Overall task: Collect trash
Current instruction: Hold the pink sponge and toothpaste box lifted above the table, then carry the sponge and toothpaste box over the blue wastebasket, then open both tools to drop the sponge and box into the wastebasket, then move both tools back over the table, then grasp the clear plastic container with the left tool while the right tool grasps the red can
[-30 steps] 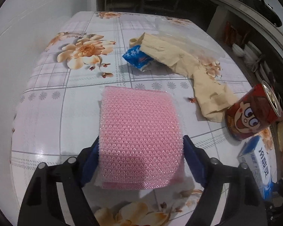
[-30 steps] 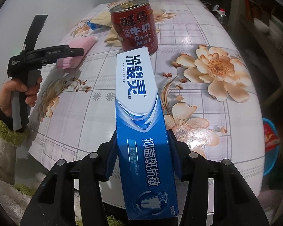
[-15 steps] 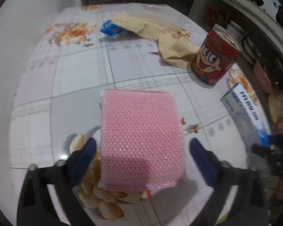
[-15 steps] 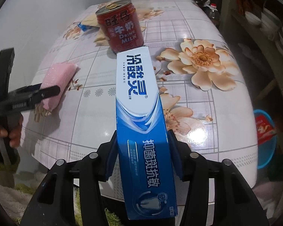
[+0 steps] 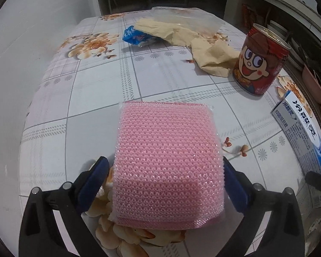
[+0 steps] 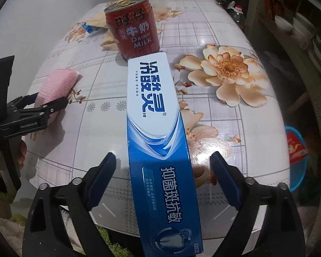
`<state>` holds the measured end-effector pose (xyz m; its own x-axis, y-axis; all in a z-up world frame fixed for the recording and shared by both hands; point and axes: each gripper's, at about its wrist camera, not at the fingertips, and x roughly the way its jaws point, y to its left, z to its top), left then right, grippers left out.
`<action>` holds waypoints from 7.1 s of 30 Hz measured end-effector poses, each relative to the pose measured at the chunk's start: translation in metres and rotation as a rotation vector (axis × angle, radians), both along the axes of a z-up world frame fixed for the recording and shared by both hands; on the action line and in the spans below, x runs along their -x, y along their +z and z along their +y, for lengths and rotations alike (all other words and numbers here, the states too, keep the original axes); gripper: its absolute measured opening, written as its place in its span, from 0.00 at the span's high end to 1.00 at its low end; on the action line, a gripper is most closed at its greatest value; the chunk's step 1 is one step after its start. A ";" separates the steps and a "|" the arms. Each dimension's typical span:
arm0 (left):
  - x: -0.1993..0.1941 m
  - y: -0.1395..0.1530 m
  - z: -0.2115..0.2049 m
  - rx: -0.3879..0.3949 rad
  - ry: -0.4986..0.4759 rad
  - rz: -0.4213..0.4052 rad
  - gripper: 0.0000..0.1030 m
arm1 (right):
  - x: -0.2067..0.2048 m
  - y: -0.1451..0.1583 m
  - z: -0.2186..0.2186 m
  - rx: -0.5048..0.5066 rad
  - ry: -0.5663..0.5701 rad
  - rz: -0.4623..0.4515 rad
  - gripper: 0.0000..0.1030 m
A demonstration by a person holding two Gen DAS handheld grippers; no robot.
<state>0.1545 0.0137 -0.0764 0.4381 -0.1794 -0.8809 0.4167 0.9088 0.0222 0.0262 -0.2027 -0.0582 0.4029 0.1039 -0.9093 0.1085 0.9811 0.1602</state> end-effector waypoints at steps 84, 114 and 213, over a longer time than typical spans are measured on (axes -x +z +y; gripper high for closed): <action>0.025 0.025 0.002 -0.031 -0.004 -0.074 0.23 | -0.003 0.002 -0.003 0.032 -0.007 -0.008 0.55; 0.086 0.117 -0.018 0.081 -0.133 -0.304 0.23 | 0.052 0.051 -0.043 -0.044 -0.153 -0.172 0.58; -0.159 0.075 -0.056 0.320 -0.105 -0.187 0.23 | -0.125 0.048 -0.027 -0.036 0.115 -0.398 0.09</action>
<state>0.3135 -0.0423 -0.0011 0.5503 -0.4847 -0.6799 0.5233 0.8347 -0.1716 0.1511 -0.2296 -0.0098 0.7065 0.1979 -0.6795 -0.0790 0.9762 0.2022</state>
